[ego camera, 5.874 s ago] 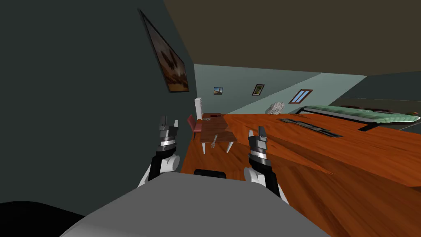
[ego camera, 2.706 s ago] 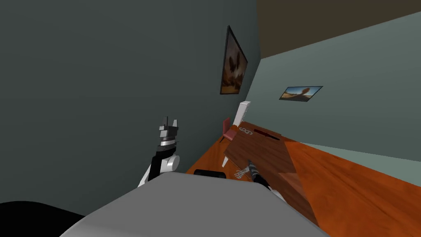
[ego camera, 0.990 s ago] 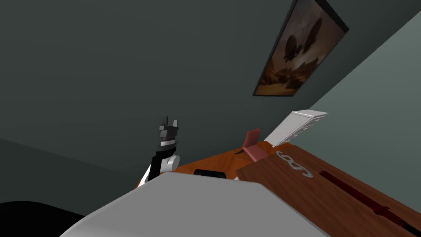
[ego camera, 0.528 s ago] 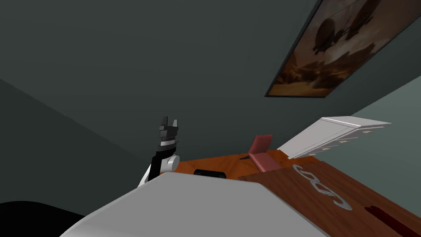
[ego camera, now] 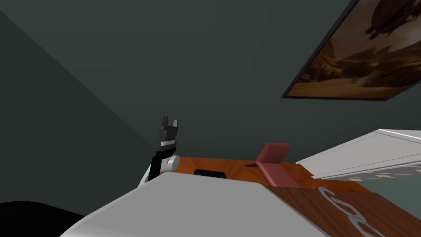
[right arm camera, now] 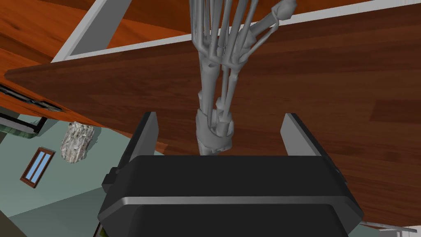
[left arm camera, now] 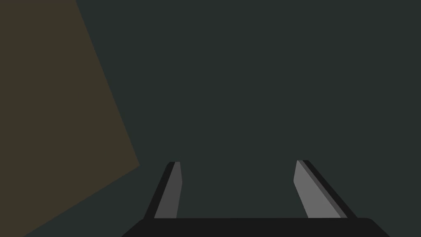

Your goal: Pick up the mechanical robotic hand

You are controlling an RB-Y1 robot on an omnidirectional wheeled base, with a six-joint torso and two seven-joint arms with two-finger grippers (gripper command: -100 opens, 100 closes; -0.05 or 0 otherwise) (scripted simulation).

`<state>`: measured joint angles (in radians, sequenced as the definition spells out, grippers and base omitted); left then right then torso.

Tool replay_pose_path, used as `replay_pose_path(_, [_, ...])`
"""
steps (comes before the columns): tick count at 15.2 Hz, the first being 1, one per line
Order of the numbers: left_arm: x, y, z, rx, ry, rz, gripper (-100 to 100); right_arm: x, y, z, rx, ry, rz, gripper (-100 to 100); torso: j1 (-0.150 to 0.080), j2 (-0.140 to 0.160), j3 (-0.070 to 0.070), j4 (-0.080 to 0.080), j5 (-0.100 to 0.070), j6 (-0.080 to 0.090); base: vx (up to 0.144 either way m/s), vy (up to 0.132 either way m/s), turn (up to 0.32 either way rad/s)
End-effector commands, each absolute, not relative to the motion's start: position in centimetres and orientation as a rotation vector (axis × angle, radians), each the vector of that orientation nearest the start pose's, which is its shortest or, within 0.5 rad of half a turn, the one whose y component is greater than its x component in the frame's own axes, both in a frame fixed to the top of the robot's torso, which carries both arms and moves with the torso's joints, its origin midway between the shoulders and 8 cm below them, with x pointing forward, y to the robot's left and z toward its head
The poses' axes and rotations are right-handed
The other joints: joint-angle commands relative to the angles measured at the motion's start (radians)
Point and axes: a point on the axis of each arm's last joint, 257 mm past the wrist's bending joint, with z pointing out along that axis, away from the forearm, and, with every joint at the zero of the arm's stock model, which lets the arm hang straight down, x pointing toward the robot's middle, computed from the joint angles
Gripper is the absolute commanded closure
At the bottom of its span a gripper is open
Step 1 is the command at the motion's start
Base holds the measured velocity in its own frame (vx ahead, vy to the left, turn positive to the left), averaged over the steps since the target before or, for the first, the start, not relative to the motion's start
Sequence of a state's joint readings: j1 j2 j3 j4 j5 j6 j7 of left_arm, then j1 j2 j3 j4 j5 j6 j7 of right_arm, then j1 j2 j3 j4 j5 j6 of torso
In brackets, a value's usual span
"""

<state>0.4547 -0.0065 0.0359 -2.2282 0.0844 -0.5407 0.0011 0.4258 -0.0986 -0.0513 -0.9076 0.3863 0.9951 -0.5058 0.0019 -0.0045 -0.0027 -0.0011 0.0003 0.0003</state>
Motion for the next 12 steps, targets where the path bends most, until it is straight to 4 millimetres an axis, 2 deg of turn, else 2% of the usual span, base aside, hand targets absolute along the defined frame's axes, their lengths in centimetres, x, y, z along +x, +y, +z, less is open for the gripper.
replay_pose_path(1, [34.6, 29.9, 2.5, -0.688, 0.526, -1.341, 0, -11.6, -37.6, -62.9, -2.499, -1.658, 1.009, -100, 0.000, 0.000, 0.000, 0.000, 0.000, 0.000, -0.003, -0.034, 0.117])
replay_pose_path(3, [34.6, 29.9, 2.4, -0.688, 0.526, -1.340, 0, -11.6, -37.8, -62.7, -2.501, -1.661, 1.010, -100, 0.001, 0.000, 0.000, 0.000, 0.000, 0.001, -0.001, -0.015, 0.000])
replay_pose_path(12, [34.6, 29.9, 2.4, -0.688, 0.526, -1.341, 0, -12.4, -39.4, -64.1, -2.504, -1.679, 1.003, -100, 0.003, -0.001, -0.001, 0.000, 0.001, 0.001, 0.008, 0.011, -0.008])
